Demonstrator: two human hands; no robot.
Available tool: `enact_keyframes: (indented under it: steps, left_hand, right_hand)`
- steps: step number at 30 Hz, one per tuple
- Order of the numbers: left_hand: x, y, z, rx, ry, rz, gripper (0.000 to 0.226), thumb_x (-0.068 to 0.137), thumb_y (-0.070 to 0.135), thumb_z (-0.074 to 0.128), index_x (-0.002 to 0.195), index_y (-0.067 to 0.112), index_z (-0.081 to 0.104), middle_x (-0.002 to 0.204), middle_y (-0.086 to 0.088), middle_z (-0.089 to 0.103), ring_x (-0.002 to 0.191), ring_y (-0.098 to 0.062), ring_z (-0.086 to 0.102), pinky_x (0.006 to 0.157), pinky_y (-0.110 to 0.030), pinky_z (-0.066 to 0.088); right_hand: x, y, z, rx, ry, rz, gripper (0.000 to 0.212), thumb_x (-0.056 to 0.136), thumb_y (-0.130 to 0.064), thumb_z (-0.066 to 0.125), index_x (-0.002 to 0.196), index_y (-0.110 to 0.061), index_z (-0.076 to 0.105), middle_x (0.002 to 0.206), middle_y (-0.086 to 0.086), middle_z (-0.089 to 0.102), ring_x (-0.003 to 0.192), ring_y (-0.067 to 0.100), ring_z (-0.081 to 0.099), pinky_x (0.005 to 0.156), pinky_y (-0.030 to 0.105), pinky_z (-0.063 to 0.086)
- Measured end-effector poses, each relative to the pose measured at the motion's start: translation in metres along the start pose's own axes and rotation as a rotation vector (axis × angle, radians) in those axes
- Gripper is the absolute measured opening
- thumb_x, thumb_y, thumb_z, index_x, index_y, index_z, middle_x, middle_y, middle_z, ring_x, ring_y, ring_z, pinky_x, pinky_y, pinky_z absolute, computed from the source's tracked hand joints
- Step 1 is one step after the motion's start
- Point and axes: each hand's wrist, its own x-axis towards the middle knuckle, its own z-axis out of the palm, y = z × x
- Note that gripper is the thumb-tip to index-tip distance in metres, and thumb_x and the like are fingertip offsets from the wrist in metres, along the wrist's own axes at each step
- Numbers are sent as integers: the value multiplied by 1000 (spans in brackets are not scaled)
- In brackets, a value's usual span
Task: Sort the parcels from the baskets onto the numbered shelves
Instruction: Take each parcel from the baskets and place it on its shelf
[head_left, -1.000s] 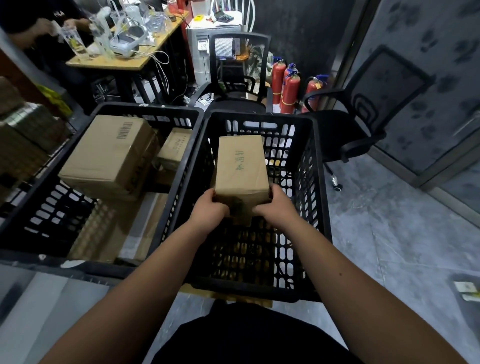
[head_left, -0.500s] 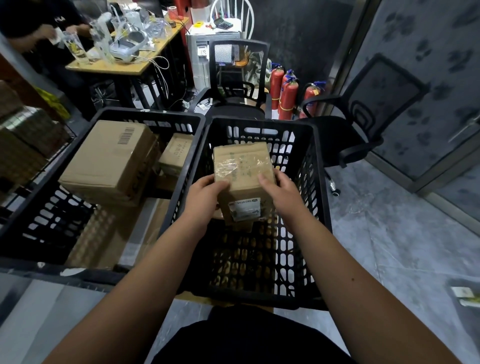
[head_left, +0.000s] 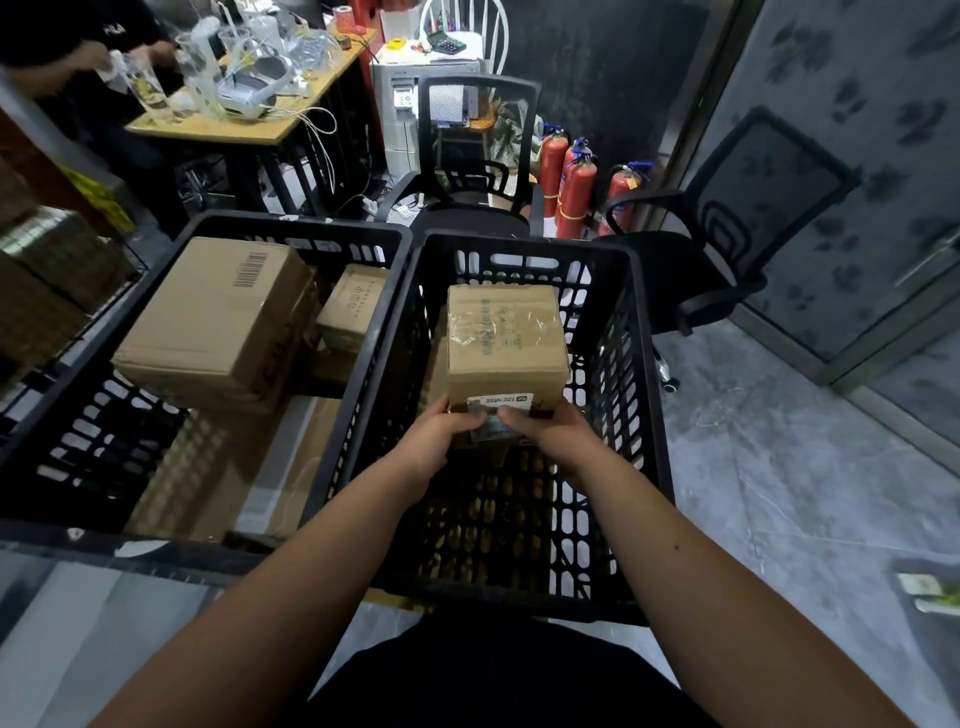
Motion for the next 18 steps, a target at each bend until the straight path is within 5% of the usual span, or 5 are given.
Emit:
enact_keyframes:
  steps: [3, 7, 10, 14, 18]
  left_hand:
    - [0, 2, 0, 0, 34, -7, 28, 103, 21, 61, 123, 39, 58, 107, 17, 64, 94, -8, 59, 74, -27, 43]
    - [2, 7, -8, -3, 71, 89, 52, 101, 22, 66, 150, 30, 51, 137, 5, 65, 102, -9, 67, 77, -22, 53]
    - [3, 10, -10, -19, 153, 163, 64, 96, 27, 75, 154, 23, 50, 137, -3, 66, 117, -22, 68, 99, -46, 58]
    - [1, 14, -6, 9, 229, 216, 41, 97, 37, 73, 132, 18, 64, 121, 2, 69, 109, -16, 68, 83, -34, 58]
    - [5, 11, -4, -75, 251, 65, 43, 95, 47, 72, 122, 14, 63, 116, -5, 70, 103, -23, 71, 74, -36, 58]
  right_hand:
    - [0, -3, 2, -48, 13, 4, 48, 87, -38, 84, 129, -26, 64, 116, -13, 70, 110, 10, 64, 85, 23, 50]
    - [0, -9, -1, 23, 92, 41, 57, 86, -56, 79, 133, -25, 66, 126, -5, 73, 117, 22, 68, 104, 45, 54]
    - [0, -19, -8, 102, 143, -11, 50, 90, -55, 76, 128, -23, 70, 121, -6, 75, 110, 20, 71, 86, 39, 60]
    - [-4, -29, -11, 164, 145, -21, 38, 96, -46, 71, 121, -18, 66, 120, 0, 71, 104, 18, 70, 75, 30, 56]
    - [-6, -25, -6, 266, 79, 81, 43, 94, -43, 75, 123, -15, 59, 122, 8, 66, 103, 27, 69, 60, 33, 59]
